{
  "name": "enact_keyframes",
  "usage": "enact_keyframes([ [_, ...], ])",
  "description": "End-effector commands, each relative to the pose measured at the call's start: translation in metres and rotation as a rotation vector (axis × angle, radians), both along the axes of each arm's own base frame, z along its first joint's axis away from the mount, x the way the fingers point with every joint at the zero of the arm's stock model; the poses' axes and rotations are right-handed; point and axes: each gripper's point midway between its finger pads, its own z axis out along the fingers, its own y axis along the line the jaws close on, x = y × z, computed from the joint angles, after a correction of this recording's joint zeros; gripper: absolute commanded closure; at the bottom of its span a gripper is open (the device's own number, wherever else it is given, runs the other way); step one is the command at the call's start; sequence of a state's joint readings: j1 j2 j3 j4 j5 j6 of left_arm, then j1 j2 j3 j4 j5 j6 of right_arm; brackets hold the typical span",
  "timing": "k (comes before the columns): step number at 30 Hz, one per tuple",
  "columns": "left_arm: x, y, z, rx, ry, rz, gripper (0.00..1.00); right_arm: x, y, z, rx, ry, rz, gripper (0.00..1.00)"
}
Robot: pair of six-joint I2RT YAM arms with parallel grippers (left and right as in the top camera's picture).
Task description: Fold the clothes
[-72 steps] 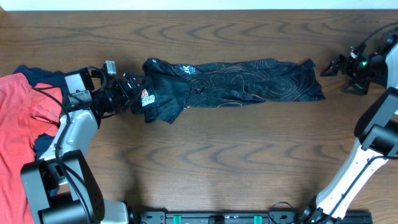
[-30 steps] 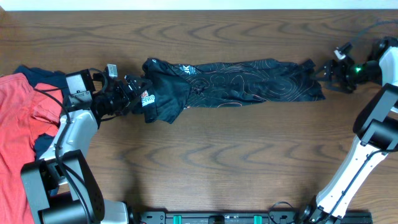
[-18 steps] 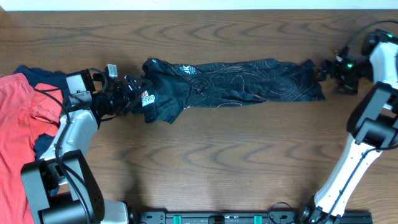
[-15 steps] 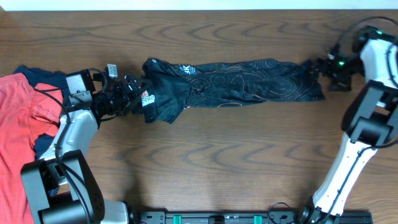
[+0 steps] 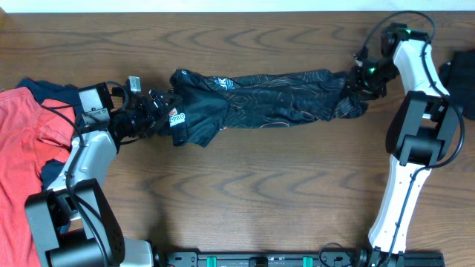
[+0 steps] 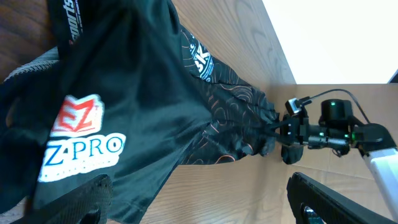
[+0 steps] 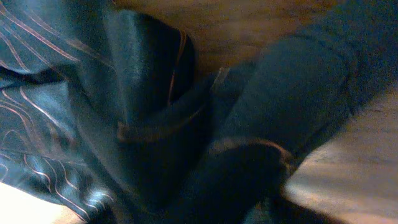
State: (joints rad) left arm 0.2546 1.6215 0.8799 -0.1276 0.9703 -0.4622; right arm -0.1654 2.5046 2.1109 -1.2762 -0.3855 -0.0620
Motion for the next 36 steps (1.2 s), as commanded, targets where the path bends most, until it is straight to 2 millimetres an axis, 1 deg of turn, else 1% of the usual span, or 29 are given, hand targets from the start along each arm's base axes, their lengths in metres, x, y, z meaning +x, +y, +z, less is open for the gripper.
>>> enact_keyframes([
  [1, 0.003, 0.0, 0.008, -0.003, -0.035, -0.022, 0.09, -0.026, -0.002, -0.053, 0.013, 0.145, -0.016, 0.96],
  [2, 0.003, 0.0, 0.008, -0.003, -0.035, -0.022, 0.09, -0.026, -0.003, -0.053, 0.016, 0.144, -0.02, 0.99],
  [6, 0.003, -0.001, 0.008, -0.005, -0.034, -0.023, 0.09, -0.021, -0.01, -0.055, 0.007, 0.122, -0.034, 0.99],
  [8, 0.002, -0.002, 0.009, -0.011, -0.036, -0.028, 0.09, -0.022, -0.018, -0.056, -0.007, 0.125, -0.048, 0.99],
  [11, 0.001, -0.002, 0.009, -0.014, -0.033, -0.029, 0.09, -0.028, -0.039, -0.057, -0.049, 0.152, -0.094, 0.99],
  [15, 0.001, -0.002, 0.009, -0.014, -0.032, -0.029, 0.09, -0.037, -0.065, -0.057, -0.049, 0.177, -0.153, 0.99],
  [17, 0.001, -0.002, 0.009, -0.014, -0.032, -0.029, 0.09, -0.042, -0.083, -0.056, -0.043, 0.186, -0.196, 0.99],
  [23, 0.001, -0.002, 0.009, -0.014, -0.032, -0.029, 0.09, -0.051, -0.11, -0.055, -0.035, 0.193, -0.263, 0.99],
  [27, 0.001, -0.002, 0.009, -0.014, -0.032, -0.029, 0.09, -0.051, -0.116, -0.053, -0.042, 0.183, -0.273, 0.99],
  [31, 0.001, -0.002, 0.009, -0.014, -0.032, -0.029, 0.09, -0.045, -0.116, -0.042, -0.06, 0.155, -0.265, 0.98],
  [33, 0.001, -0.002, 0.009, -0.014, -0.032, -0.029, 0.09, -0.04, -0.113, -0.032, -0.073, 0.132, -0.252, 0.98],
  [36, 0.001, -0.002, 0.008, -0.014, -0.03, -0.029, 0.09, -0.031, -0.103, -0.008, -0.096, 0.08, -0.222, 0.99],
])
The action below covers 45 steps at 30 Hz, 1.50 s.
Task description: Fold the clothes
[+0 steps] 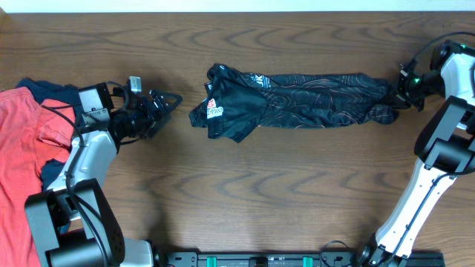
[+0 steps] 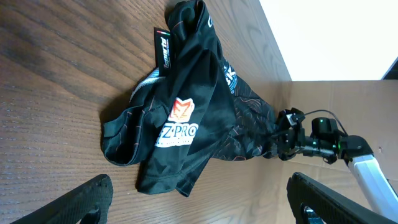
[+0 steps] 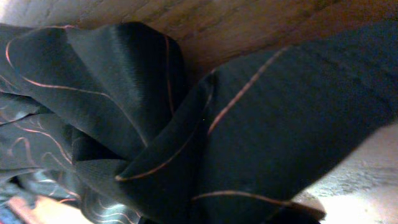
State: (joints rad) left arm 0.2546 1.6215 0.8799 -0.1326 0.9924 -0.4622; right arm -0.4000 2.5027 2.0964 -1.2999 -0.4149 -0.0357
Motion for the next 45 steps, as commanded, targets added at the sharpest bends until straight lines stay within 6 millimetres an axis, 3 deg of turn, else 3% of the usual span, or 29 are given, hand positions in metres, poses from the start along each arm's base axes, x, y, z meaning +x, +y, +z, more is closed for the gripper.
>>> enact_keyframes([
  [1, 0.003, 0.001, 0.006, 0.005, -0.03, -0.016, 0.09, -0.005, 0.0, 0.001, -0.14, 0.039, 0.054, 0.98],
  [6, 0.003, 0.001, 0.006, 0.005, -0.03, -0.016, 0.09, 0.013, 0.031, 0.068, -0.204, -0.104, 0.126, 0.99],
  [9, 0.003, 0.001, 0.006, 0.005, -0.03, -0.016, 0.09, 0.014, 0.052, 0.096, -0.226, -0.154, 0.171, 0.99],
  [14, 0.001, 0.0, 0.005, 0.001, -0.017, -0.016, 0.09, 0.0, 0.089, 0.124, -0.29, -0.152, 0.272, 0.99],
  [22, 0.0, 0.0, 0.004, 0.0, -0.012, -0.016, 0.09, -0.022, 0.134, 0.123, -0.294, -0.077, 0.396, 0.99],
  [31, -0.002, -0.001, 0.003, -0.005, 0.006, -0.017, 0.09, -0.033, 0.145, 0.12, -0.299, -0.02, 0.391, 0.99],
  [37, -0.003, -0.001, 0.002, -0.006, 0.007, -0.017, 0.09, -0.035, 0.16, 0.105, -0.294, 0.021, 0.411, 0.99],
  [45, -0.003, -0.001, 0.003, -0.006, 0.006, -0.017, 0.09, -0.031, 0.201, 0.074, -0.295, 0.047, 0.462, 0.99],
])
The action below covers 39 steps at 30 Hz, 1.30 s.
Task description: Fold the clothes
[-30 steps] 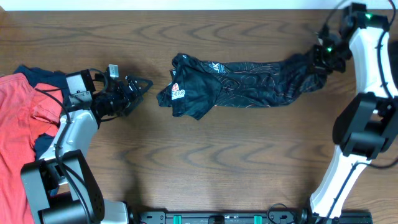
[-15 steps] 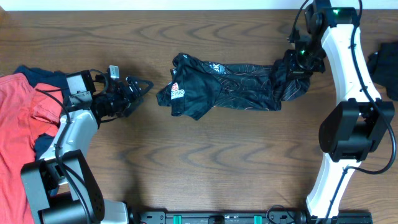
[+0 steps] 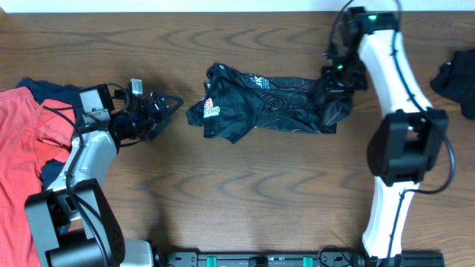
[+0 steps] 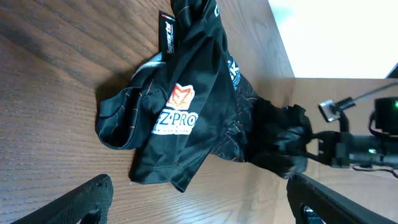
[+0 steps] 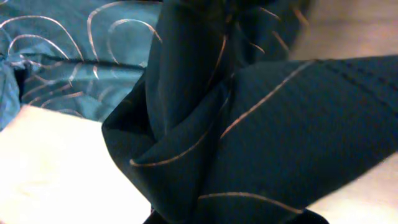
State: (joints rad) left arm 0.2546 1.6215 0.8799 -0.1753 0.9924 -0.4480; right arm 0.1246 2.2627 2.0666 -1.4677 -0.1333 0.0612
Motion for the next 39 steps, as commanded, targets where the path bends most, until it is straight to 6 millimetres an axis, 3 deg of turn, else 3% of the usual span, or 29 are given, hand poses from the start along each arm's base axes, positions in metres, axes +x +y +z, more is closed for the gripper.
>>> enact_keyframes([
  [1, 0.004, 0.001, 0.007, -0.002, -0.025, -0.01, 0.09, -0.002, 0.022, -0.013, -0.01, 0.023, 0.003, 0.99],
  [4, 0.004, 0.001, 0.007, -0.002, -0.025, -0.009, 0.09, -0.004, 0.039, -0.019, -0.007, 0.027, 0.023, 0.99],
  [11, 0.004, 0.001, 0.007, 0.0, -0.028, -0.011, 0.09, -0.007, 0.077, -0.022, 0.002, -0.002, 0.093, 0.7],
  [14, 0.003, 0.001, 0.006, 0.012, -0.043, -0.022, 0.09, -0.01, 0.089, -0.022, 0.005, -0.007, 0.121, 0.3],
  [17, 0.003, 0.001, 0.005, 0.014, -0.039, -0.02, 0.09, -0.009, 0.101, -0.022, 0.026, -0.023, 0.14, 0.47],
  [22, 0.002, 0.001, 0.004, 0.014, -0.036, -0.02, 0.09, -0.004, 0.124, -0.02, 0.11, -0.056, 0.154, 0.47],
  [23, 0.002, 0.001, 0.004, 0.013, -0.035, -0.02, 0.09, -0.002, 0.125, -0.019, 0.114, -0.061, 0.14, 0.52],
  [25, 0.002, 0.001, 0.003, 0.013, -0.035, -0.02, 0.09, 0.001, 0.113, -0.022, 0.052, -0.064, 0.077, 0.79],
  [26, 0.002, 0.001, 0.003, 0.013, -0.035, -0.02, 0.09, 0.004, 0.099, -0.023, -0.015, -0.066, 0.013, 0.87],
  [28, 0.002, 0.001, 0.003, 0.013, -0.035, -0.02, 0.09, 0.006, 0.08, -0.024, -0.062, -0.056, -0.051, 0.79],
  [31, 0.002, 0.001, 0.003, 0.013, -0.035, -0.02, 0.09, 0.003, 0.059, -0.023, -0.072, -0.017, -0.093, 0.82],
  [39, 0.001, 0.0, 0.003, 0.015, -0.033, -0.024, 0.09, -0.007, 0.005, -0.021, -0.087, 0.077, -0.138, 0.61],
])
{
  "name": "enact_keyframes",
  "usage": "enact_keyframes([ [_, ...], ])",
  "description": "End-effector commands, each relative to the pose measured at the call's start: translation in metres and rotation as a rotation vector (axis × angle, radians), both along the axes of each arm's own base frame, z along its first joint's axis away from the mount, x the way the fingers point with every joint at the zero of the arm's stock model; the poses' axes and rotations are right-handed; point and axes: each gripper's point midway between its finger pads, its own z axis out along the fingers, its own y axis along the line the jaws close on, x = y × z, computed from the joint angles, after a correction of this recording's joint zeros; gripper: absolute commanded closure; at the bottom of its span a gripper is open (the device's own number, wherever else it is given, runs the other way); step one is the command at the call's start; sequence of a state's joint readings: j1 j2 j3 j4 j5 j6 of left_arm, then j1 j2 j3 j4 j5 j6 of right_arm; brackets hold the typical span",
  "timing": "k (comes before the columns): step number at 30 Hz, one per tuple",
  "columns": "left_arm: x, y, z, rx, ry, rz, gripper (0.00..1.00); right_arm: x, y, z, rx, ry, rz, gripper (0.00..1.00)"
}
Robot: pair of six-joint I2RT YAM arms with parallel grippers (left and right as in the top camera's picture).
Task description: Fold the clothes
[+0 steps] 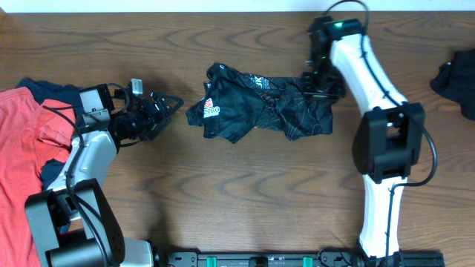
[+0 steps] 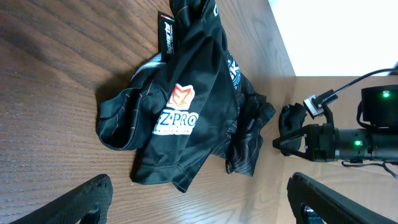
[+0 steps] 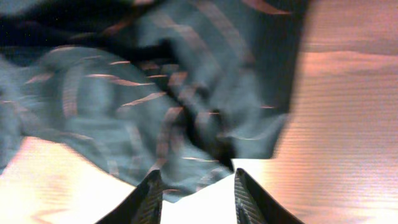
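A dark jersey [image 1: 260, 100] with thin copper lines and a Z-PRO logo lies bunched at the table's upper middle, its right end doubled back toward the centre. My left gripper [image 1: 169, 104] stands open and empty to the left of it, apart from the cloth. In the left wrist view the jersey [image 2: 186, 112] lies beyond the left gripper [image 2: 199, 205]. My right gripper [image 1: 316, 78] hovers open over the jersey's right end. In the right wrist view the cloth [image 3: 155, 93] lies blurred past the right gripper [image 3: 196, 193], whose fingers hold nothing.
A red garment [image 1: 22, 141] lies over a dark blue one [image 1: 37, 83] at the left edge, beside the left arm. Another dark garment [image 1: 456, 74] sits at the right edge. The table's far edge [image 1: 223, 10] runs just behind the jersey.
My right gripper has opened and let go of the jersey's right end, which now lies dropped on the table. The gripper sits slightly further left. The left arm has not moved.
Both grippers first held the jersey stretched between them. Then the left was open and the jersey lay further right, with the right gripper shut on its far end. That end was then back over the garment's middle, and now it lies released there.
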State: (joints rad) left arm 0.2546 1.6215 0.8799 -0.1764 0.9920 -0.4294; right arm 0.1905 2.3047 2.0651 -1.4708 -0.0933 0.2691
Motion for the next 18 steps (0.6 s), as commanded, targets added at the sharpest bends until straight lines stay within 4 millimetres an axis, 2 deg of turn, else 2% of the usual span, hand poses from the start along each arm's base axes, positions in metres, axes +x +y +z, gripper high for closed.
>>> enact_keyframes([
  [1, 0.001, 0.0, 0.003, 0.005, -0.02, -0.015, 0.09, -0.001, -0.018, -0.004, -0.009, 0.025, -0.001, 0.61],
  [6, -0.001, 0.0, 0.002, 0.004, -0.013, -0.017, 0.09, -0.008, -0.023, -0.016, 0.016, 0.083, 0.029, 0.71],
  [8, -0.001, 0.0, 0.002, 0.004, -0.013, -0.017, 0.09, -0.01, -0.02, -0.026, 0.019, 0.111, 0.033, 0.71],
  [14, -0.001, 0.0, 0.002, 0.003, -0.009, -0.017, 0.09, -0.021, -0.004, -0.062, 0.07, 0.215, 0.031, 0.81],
  [18, -0.001, 0.0, 0.002, 0.003, -0.009, -0.017, 0.09, -0.023, 0.008, -0.071, 0.111, 0.23, 0.041, 0.91],
])
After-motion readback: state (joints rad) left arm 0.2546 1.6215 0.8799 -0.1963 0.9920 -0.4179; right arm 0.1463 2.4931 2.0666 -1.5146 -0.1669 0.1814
